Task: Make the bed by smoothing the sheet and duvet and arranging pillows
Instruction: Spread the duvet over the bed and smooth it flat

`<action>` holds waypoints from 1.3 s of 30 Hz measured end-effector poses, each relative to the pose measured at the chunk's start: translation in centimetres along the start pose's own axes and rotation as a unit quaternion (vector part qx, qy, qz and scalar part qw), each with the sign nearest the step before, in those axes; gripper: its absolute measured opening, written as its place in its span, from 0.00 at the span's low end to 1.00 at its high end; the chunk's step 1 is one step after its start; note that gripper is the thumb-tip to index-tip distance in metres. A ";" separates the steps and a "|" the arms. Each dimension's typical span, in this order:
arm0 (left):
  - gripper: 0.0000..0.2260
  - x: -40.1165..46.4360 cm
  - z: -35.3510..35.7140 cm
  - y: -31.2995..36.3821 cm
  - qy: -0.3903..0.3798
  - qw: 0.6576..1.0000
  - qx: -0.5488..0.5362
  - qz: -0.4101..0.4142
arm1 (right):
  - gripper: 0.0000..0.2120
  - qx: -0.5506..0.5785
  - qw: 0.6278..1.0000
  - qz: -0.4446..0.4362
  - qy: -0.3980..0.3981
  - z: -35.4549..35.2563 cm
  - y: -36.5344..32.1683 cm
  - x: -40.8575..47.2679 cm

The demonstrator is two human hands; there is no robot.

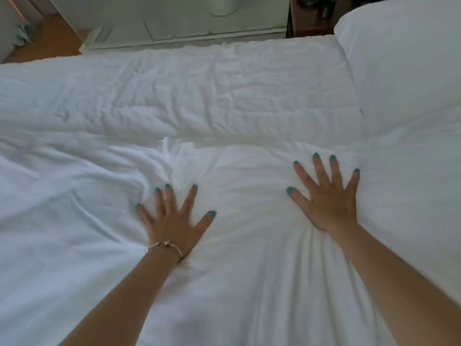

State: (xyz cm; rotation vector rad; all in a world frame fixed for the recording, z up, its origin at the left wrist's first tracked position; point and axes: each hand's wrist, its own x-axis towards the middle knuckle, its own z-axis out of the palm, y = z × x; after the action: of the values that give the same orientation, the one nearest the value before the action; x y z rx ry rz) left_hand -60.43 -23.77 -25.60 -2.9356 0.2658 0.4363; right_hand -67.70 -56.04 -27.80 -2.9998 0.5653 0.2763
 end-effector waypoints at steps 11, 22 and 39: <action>0.37 2.4 4.6 -2.9 0.089 0.992 -0.032 0.080 | 0.32 -0.028 0.998 0.040 -0.032 2.2 -0.8 2.8; 0.36 4.4 4.5 -3.1 0.047 0.996 -0.031 0.073 | 0.27 0.039 0.973 0.212 -0.082 -3.0 -8.3 1.9; 0.36 1.3 6.8 -20.1 0.005 0.998 -0.024 0.051 | 0.26 -0.026 0.962 0.239 -0.132 1.3 -13.0 -11.3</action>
State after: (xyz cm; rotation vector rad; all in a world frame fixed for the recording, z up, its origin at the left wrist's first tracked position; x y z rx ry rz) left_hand -57.07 -3.16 -29.77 -2.9816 0.4123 0.4490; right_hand -73.47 -39.84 -26.39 -2.7565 1.2574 0.7142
